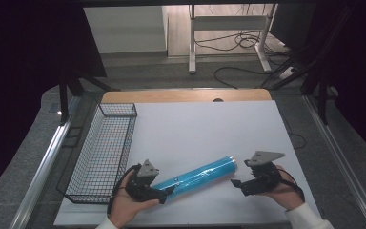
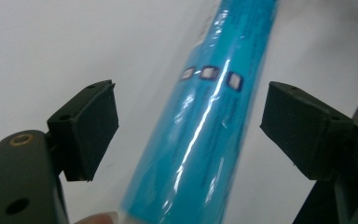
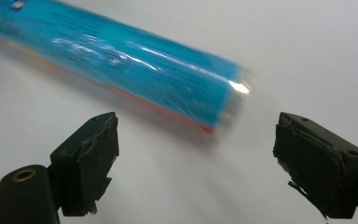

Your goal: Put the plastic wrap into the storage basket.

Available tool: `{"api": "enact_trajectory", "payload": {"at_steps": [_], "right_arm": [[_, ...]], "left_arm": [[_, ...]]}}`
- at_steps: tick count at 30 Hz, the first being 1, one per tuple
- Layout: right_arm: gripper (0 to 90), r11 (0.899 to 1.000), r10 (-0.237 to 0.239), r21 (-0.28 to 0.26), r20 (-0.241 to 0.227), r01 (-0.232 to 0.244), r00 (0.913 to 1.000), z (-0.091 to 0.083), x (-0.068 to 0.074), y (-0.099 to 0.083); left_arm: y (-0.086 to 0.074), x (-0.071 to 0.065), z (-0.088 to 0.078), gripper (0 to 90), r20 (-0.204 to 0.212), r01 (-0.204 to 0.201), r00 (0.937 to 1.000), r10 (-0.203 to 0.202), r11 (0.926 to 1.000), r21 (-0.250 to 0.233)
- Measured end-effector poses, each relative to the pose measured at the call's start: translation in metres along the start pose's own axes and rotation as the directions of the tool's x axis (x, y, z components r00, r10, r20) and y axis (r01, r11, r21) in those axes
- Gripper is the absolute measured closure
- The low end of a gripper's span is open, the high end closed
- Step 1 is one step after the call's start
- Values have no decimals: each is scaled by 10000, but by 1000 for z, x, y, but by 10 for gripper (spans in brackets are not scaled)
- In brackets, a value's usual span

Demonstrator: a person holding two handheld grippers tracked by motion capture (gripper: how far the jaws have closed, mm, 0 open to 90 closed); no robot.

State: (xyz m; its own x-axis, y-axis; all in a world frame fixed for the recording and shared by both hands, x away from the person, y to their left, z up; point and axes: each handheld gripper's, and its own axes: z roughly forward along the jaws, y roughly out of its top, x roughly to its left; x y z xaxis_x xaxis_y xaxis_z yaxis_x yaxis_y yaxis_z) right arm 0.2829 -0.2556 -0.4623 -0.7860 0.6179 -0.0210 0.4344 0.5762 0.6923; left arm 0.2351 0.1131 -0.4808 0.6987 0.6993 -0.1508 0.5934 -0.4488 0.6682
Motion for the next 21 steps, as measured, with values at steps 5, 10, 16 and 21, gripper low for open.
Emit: {"api": "enact_trajectory", "payload": {"at_steps": [5, 10, 16, 21], "right_arm": [[151, 9897, 1424, -194, 571, -1415, 9882, -11, -4, -27], [144, 9896, 1439, -24, 788, -1441, 9864, -14, -5, -38], [145, 9872, 1595, -164, 1085, -1587, 9812, -21, -11, -44], [145, 9888, 1489, -59, 1035, -1491, 9834, -19, -11, -46]], "left_arm": [[24, -7, 21, 139, 586, -547, 9970, 514, 9970, 551], [47, -12, 37, 114, 699, -1124, 9918, 1068, 9903, 814], [75, -17, 63, 103, 1222, -1683, 9815, 1471, 9679, 1864], [86, -24, 85, 129, 1412, -2124, 9737, 1790, 9371, 2769]]}}
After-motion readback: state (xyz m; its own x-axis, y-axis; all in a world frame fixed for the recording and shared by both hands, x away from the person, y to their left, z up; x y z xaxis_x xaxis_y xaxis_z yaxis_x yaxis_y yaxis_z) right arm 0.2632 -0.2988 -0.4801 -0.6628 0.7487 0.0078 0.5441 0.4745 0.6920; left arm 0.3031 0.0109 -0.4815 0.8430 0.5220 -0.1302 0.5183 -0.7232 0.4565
